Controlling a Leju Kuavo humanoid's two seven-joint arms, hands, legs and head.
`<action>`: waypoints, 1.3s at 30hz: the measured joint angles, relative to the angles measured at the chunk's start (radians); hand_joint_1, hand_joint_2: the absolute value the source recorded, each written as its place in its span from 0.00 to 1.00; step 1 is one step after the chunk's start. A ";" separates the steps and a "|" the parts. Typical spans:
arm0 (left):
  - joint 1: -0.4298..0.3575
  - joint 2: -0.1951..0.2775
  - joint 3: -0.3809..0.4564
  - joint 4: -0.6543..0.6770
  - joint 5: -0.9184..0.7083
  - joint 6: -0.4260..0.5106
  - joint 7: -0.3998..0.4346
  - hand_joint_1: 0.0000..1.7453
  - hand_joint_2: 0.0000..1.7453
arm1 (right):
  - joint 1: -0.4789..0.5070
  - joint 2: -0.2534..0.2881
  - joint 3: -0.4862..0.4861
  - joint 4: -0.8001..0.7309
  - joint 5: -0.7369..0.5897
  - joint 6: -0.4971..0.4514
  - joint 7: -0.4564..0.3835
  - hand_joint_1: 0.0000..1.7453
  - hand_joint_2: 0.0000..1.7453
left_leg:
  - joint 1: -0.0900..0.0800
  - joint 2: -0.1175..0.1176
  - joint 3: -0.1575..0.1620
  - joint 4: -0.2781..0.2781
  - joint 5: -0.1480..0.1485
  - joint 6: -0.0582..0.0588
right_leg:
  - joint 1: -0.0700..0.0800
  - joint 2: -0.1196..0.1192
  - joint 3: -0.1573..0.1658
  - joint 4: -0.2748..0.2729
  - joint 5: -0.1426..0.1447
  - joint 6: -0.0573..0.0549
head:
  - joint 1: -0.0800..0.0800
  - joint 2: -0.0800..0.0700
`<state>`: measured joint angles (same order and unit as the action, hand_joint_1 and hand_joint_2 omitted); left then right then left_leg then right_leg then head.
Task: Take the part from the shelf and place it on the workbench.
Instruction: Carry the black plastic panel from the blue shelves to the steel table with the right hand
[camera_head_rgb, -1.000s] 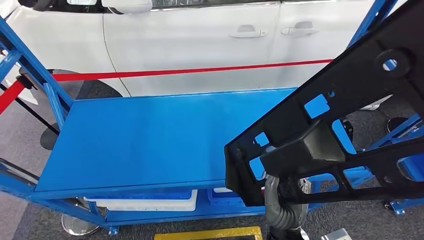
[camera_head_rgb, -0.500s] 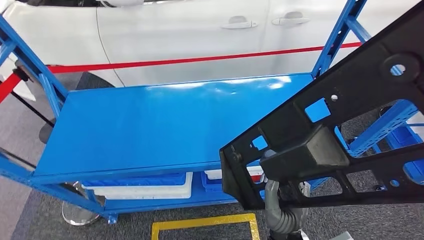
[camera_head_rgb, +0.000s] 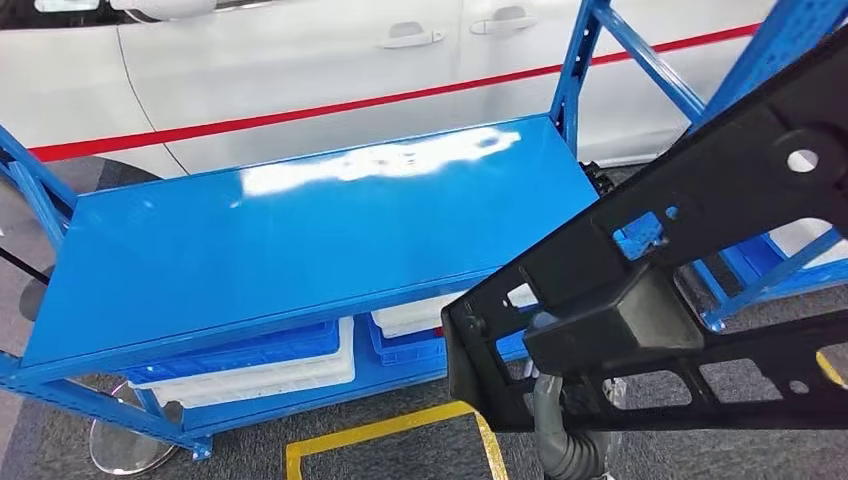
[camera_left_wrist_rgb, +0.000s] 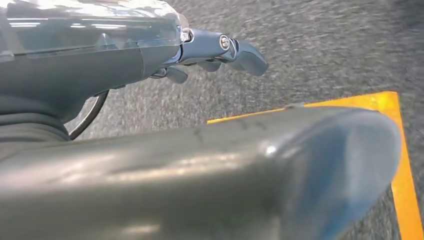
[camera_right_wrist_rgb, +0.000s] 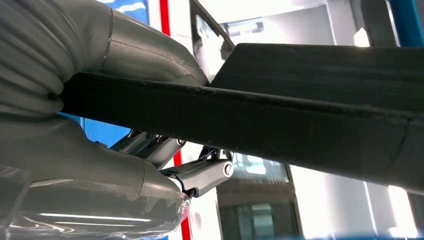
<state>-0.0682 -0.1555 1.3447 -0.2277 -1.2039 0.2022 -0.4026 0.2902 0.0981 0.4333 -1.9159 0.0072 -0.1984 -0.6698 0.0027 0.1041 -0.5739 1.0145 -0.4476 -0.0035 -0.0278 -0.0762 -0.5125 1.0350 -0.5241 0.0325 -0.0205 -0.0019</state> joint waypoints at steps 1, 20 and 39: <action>-0.001 0.000 0.000 0.000 0.000 0.000 0.000 0.00 0.00 | 0.004 0.000 0.000 -0.003 0.001 -0.001 -0.002 1.00 1.00 | 0.000 0.010 0.001 0.004 0.001 -0.006 | 0.003 0.008 -0.004 -0.003 -0.002 -0.014 | 0.000 0.000; 0.003 -0.004 0.023 0.000 0.033 0.006 0.016 0.00 0.00 | 0.116 0.010 -0.039 -0.081 0.068 -0.132 -0.027 1.00 1.00 | 0.003 -0.141 0.070 -0.053 -0.019 0.029 | 0.014 0.143 -0.094 0.047 0.022 -0.021 | 0.001 0.000; 0.010 -0.014 0.039 0.000 0.001 0.002 0.022 0.00 0.00 | 0.270 0.158 -0.240 -0.264 0.124 -0.113 -0.029 1.00 1.00 | 0.015 -0.091 -0.037 0.245 -0.201 -0.028 | 0.015 0.099 -0.089 0.014 0.057 -0.065 | 0.001 0.000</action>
<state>-0.0583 -0.1698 1.3836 -0.2281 -1.2027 0.2040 -0.3807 0.5602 0.2564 0.1928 -2.1796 0.1316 -0.3117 -0.6983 0.0177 0.0136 -0.6110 1.2596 -0.6486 -0.0319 -0.0124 0.0231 -0.6016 1.0491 -0.4673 -0.0329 -0.0190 -0.0021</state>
